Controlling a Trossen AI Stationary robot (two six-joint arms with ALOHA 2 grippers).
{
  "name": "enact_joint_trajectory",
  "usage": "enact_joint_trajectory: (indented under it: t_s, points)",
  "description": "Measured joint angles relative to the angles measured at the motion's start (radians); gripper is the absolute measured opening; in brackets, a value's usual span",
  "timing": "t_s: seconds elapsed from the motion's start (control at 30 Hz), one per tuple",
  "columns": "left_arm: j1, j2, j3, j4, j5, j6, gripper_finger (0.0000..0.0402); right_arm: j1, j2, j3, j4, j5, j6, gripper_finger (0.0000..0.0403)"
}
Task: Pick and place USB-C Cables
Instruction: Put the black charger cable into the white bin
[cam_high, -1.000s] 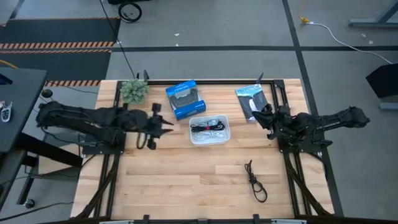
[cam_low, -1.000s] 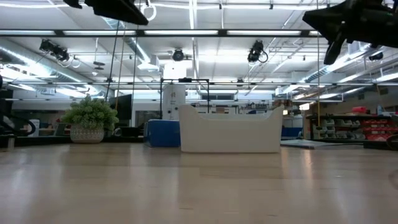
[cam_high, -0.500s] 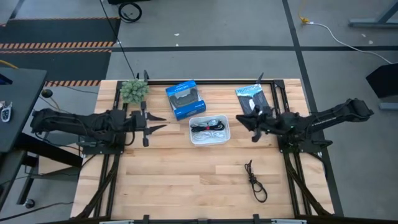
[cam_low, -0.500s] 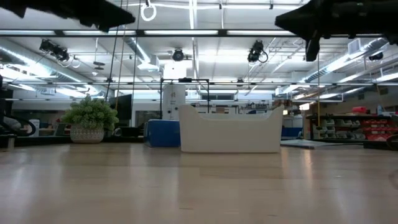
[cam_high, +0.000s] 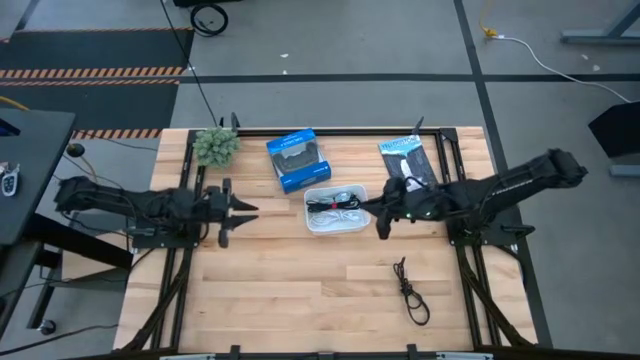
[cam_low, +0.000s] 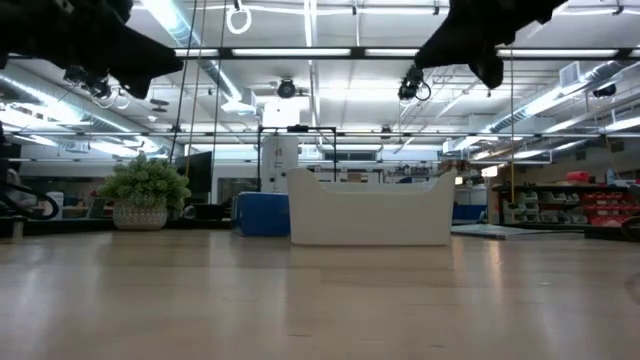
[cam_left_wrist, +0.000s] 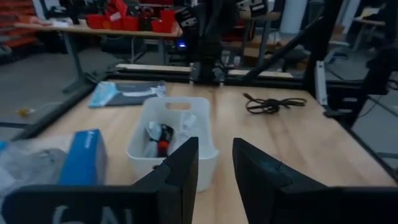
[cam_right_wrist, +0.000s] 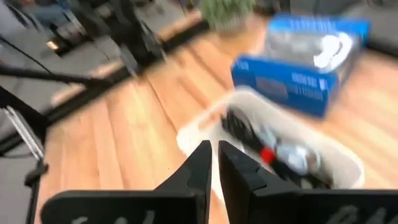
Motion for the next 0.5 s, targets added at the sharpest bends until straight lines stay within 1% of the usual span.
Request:
enact_joint_trajectory:
  t_s: [0.1,0.23,0.5]
  points:
    - [-0.021,-0.034,-0.030,0.000,0.000,-0.030,0.0107,0.029,0.062,0.088,-0.190,-0.013,0.115,0.0025]
    - [-0.043,-0.074,-0.061,0.002,-0.006,-0.065,0.0107,0.077,0.155,0.195,-0.394,-0.065,0.255,0.0008]
    - [-0.070,-0.128,-0.115,0.006,-0.076,-0.072,0.0107,0.182,0.336,0.335,-0.616,-0.227,0.489,0.0008]
